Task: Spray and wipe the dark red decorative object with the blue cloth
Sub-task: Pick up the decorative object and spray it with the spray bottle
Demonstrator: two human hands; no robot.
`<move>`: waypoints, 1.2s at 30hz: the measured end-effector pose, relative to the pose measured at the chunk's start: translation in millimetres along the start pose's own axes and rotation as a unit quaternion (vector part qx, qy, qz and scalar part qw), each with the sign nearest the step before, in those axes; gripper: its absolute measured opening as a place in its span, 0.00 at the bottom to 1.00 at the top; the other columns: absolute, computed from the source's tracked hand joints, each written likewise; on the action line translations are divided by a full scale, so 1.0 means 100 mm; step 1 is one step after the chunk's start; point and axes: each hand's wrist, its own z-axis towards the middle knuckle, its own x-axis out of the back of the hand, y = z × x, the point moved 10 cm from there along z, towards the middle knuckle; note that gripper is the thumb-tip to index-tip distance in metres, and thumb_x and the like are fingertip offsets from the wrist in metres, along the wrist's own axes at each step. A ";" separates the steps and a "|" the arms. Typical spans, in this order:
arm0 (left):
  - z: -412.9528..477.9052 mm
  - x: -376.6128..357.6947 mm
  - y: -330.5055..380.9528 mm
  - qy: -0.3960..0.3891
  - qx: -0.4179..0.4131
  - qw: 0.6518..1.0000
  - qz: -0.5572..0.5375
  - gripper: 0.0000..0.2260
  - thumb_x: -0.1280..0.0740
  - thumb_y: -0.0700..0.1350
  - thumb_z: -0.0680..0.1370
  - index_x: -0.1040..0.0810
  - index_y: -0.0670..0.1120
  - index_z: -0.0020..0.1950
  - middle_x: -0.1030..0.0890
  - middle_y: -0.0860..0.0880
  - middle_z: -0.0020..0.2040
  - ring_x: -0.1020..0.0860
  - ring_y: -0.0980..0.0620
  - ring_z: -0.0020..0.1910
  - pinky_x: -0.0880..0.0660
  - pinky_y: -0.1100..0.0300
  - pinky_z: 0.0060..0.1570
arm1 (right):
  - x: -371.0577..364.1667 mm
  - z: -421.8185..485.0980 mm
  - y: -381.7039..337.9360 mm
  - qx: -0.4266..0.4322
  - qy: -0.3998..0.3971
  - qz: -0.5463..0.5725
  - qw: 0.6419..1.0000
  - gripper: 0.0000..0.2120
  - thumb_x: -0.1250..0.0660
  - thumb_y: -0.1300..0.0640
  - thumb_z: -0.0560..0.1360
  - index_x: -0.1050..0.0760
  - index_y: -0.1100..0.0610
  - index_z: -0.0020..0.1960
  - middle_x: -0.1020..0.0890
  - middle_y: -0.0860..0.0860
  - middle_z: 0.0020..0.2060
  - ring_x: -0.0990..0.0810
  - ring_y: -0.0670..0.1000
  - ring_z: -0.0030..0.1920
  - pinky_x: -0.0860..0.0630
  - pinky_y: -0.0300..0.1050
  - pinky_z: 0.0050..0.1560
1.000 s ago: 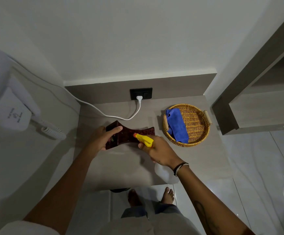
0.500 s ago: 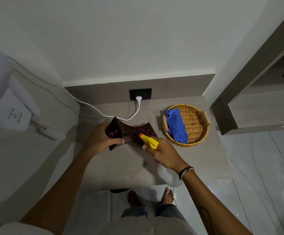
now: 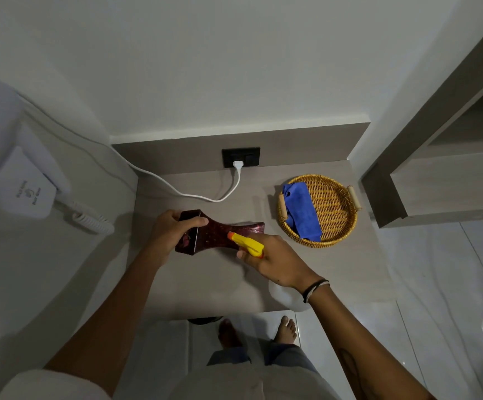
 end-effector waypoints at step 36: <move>-0.05 -0.12 0.53 -0.028 -0.134 0.985 0.101 0.40 0.14 0.61 0.48 0.17 0.52 0.57 0.13 0.48 0.52 0.13 0.47 0.50 0.16 0.48 0.48 | 2.10 0.11 1.83 -0.145 0.336 0.001 0.931 0.24 0.24 0.51 0.79 0.22 0.55 0.72 0.14 0.50 0.64 0.15 0.49 0.57 0.23 0.42 0.60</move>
